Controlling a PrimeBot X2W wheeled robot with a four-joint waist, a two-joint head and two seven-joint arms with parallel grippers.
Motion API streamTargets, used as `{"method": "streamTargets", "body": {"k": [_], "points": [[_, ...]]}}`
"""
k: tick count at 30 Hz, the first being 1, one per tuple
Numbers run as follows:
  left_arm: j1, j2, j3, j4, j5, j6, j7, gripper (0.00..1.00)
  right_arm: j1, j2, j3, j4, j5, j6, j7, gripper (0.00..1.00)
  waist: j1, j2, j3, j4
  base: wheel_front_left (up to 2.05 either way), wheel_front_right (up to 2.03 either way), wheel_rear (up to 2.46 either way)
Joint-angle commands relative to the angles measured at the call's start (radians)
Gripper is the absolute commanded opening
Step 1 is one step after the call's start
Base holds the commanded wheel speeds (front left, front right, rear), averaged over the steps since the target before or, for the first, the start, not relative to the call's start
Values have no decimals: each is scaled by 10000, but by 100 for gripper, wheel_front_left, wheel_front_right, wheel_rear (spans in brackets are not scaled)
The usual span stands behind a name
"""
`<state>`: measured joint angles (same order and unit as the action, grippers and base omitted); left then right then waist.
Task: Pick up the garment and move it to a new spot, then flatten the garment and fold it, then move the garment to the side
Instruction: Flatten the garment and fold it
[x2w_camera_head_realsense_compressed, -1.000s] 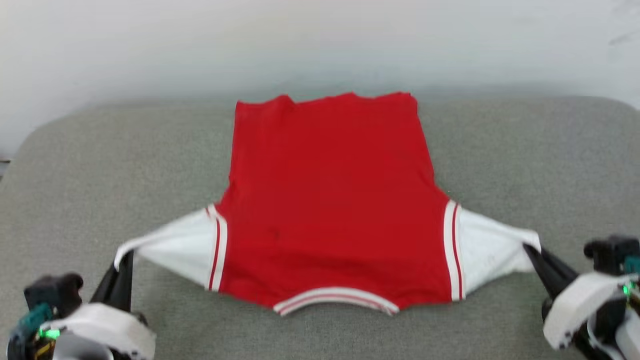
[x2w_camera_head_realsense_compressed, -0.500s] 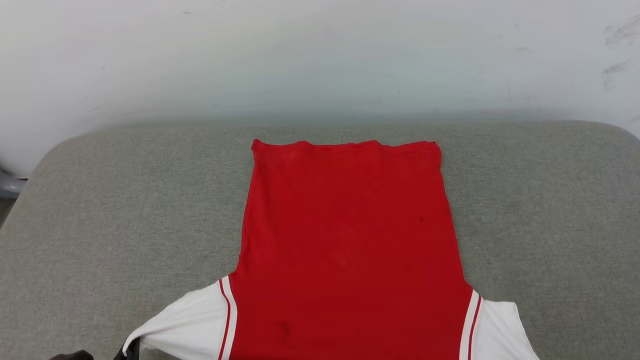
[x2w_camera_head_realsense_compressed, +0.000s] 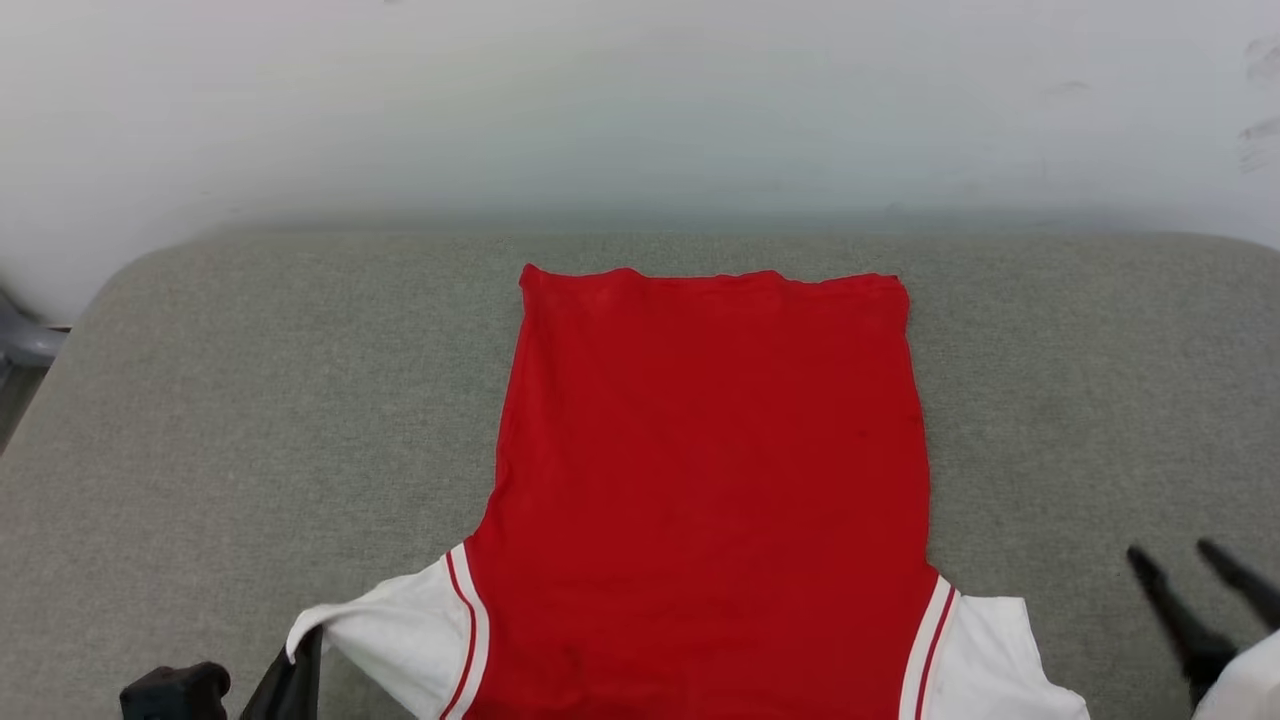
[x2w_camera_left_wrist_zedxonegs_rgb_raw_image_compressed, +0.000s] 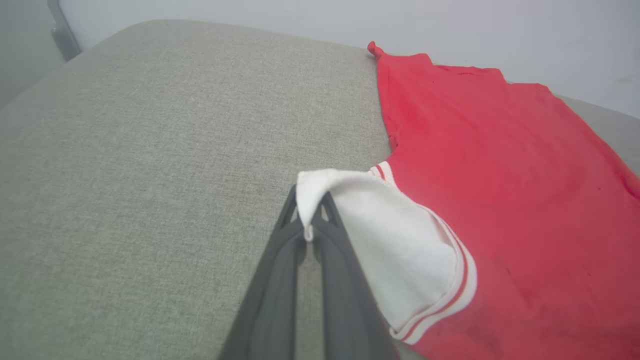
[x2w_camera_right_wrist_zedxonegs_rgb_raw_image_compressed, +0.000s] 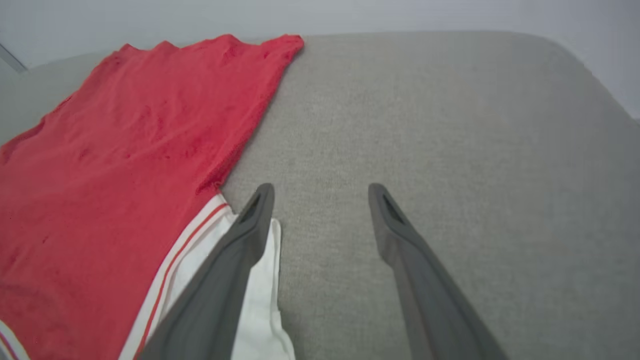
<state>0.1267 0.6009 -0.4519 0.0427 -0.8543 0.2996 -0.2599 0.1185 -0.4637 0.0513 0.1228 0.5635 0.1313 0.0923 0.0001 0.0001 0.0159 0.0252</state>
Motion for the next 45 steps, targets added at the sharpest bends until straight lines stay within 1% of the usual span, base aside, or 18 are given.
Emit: {"method": "streamTargets", "body": {"k": [1,4,7,10,11,15,18,20,22,25,27,28,31,35,38,40,42,45], "points": [[-239,-5,-32,-157,118,63,-32,0,-498,-285,-325,-521,-82,-10,117,100,-1,-1,203,113,0,0,0],[-558,-38,-67,-478,329,127,-36,0,-1457,-699,-757,-1245,-58,-10,567,100,-1,-1,571,293,0,0,0],[-902,-91,-142,-815,536,169,-30,0,-2633,-1164,-980,-1882,-94,-10,1244,100,-1,-1,1056,566,0,0,0],[-1295,-224,-179,-1093,740,187,-36,0,-4009,-1433,-918,-2233,-217,-10,2106,100,-1,-1,1605,831,0,0,0],[-1404,-274,-210,-1199,822,195,-38,0,-4513,-1483,-851,-2244,-197,-10,2562,100,-1,-1,1832,929,0,0,0],[-1882,-519,-274,-1437,1064,121,-50,0,-6567,-1722,-317,-1650,-143,-10,4776,100,-1,-1,2607,1301,0,0,0],[-2238,-778,-310,-1505,1219,13,-58,0,-7909,-1687,-93,-786,93,-10,6390,100,-1,-1,3107,1591,0,0,0],[-2479,-957,-301,-1532,1332,-76,-64,0,-8695,-1783,145,-190,201,-10,7503,100,-1,-1,3452,1753,0,0,0],[-2706,-1111,-318,-1548,1454,-175,-66,0,-9379,-1808,364,346,286,-10,8477,100,-1,-1,3765,1907,0,0,0],[-3029,-1365,-324,-1568,1633,-308,-69,0,-10174,-1843,768,905,129,-10,9544,100,-1,-1,4219,2126,0,0,0],[-3194,-1540,-293,-1576,1750,-401,-66,0,-10641,-1710,843,1259,-46,-10,9952,100,-1,-1,4513,2242,0,0,0],[-3194,-1540,-293,-1576,1750,-401,-66,0,-10641,-1710,843,1259,-46,-10,9952,100,-1,-1,4513,2242,0,0,0],[-3409,-1794,-295,-1574,1899,-551,-61,0,-11248,-1606,812,1843,-368,-10,10334,100,-1,-1,4966,2452,0,0,0],[-3610,-2122,-206,-1496,2106,-783,-62,0,-11762,-1408,841,2506,-868,-10,10363,100,-1,-1,5447,2685,0,0,0],[-3729,-2354,-151,-1411,2237,-977,-61,0,-11962,-1294,774,2904,-1099,-10,10168,100,-1,-1,5732,2846,0,0,0],[-3797,-2497,-95,-1333,2317,-1110,-61,0,-11793,-1268,899,3154,-1207,-10,10100,100,-1,-1,5855,2927,0,0,0],[-3812,-2614,-32,-1235,2395,-1226,-54,0,-11433,-1398,1149,3450,-1356,-8,10159,100,-1,-1,5906,2949,0,0,0],[-3822,-2783,54,-1096,2503,-1386,-53,0,-10843,-1403,1308,3914,-1269,-8,10203,100,-1,-1,5927,2966,0,0,0]]}}
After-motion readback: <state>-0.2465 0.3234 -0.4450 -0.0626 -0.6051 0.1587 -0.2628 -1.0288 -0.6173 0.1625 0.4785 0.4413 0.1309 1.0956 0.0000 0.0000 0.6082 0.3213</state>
